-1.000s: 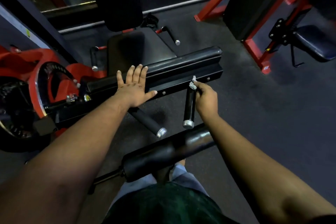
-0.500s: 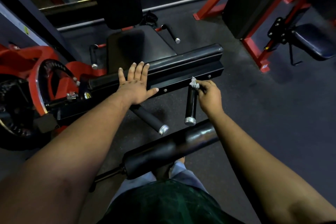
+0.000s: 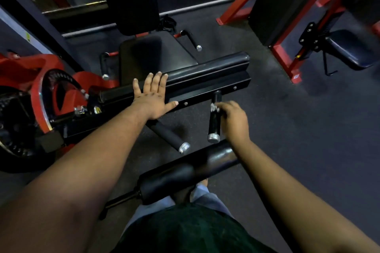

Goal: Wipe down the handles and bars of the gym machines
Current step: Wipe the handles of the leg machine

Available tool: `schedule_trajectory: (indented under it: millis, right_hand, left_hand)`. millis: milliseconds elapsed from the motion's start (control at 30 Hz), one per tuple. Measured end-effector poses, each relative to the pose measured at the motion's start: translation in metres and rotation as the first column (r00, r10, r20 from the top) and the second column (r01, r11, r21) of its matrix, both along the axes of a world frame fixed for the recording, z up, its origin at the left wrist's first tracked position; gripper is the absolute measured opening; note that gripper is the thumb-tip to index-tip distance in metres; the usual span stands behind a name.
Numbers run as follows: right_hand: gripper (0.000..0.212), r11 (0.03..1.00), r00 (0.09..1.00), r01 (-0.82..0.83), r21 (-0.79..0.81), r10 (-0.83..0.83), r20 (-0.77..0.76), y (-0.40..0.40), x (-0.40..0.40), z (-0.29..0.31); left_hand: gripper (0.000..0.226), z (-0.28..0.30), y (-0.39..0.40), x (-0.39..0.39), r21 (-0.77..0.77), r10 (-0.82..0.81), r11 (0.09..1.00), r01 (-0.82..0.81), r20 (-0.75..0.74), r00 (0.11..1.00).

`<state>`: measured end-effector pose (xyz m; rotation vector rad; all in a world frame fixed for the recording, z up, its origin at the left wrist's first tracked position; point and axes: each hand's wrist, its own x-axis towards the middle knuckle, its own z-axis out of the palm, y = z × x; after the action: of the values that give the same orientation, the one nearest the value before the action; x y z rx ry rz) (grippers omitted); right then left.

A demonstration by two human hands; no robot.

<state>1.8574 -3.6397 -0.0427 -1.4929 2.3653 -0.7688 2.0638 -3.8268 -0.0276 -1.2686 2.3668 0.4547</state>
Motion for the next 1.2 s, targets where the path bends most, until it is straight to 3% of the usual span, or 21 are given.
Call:
schedule_trajectory:
  millis: [133,233,333,467,700,767,833,933,1067,1200]
  right_hand:
    - [0.045,0.987,0.985,-0.161,0.026,0.162,-0.064,0.048,0.022,0.007]
    - [0.04,0.953,0.946,-0.301,0.042,0.304,-0.112,0.05,0.007,0.02]
    - [0.034,0.975,0.957,-0.223,0.012,0.221,-0.189,0.001,-0.026,0.019]
    - [0.039,0.956,0.939,-0.202,0.212,0.251,-0.237,-0.041,-0.039,0.007]
    - [0.062,0.954,0.947,-0.236,0.183,0.268,-0.179,0.04,0.004,0.009]
    - [0.057,0.932,0.926,-0.319,0.172,0.345,-0.152,0.062,0.013,0.019]
    - [0.048,0.913,0.903,-0.389,0.124,0.404,-0.143,0.055,0.005,0.027]
    - [0.044,0.962,0.948,-0.27,0.034,0.272,-0.163,0.009,-0.016,0.025]
    - [0.036,0.955,0.947,-0.229,0.188,0.263,-0.182,-0.027,-0.02,0.008]
    - [0.045,0.942,0.922,-0.294,0.163,0.325,-0.21,0.005,-0.003,0.007]
  left_hand:
    - [0.101,-0.001,-0.001,-0.001,-0.006,-0.005,1.0,0.005,-0.001,1.0]
    - [0.101,-0.002,-0.001,0.0,-0.007,0.0,1.0,0.0,-0.002,1.0]
    - [0.101,-0.002,-0.002,0.0,-0.008,-0.001,1.0,0.001,-0.001,1.0]
    - [0.101,-0.004,0.0,0.001,-0.012,0.003,1.0,-0.003,-0.013,1.0]
    - [0.101,-0.006,-0.001,0.0,-0.019,-0.005,1.0,0.005,-0.021,1.0]
    - [0.101,-0.006,-0.001,0.001,-0.027,-0.001,1.0,0.0,-0.021,1.0]
    - [0.101,-0.005,-0.002,0.001,-0.03,0.003,1.0,-0.003,-0.019,1.0]
    - [0.101,-0.005,-0.002,0.0,-0.029,0.005,1.0,-0.006,-0.022,1.0]
    - [0.101,-0.004,0.0,0.0,-0.026,0.007,1.0,-0.007,-0.015,1.0]
    - [0.101,-0.003,-0.001,0.001,-0.035,0.007,0.999,-0.008,-0.016,1.0]
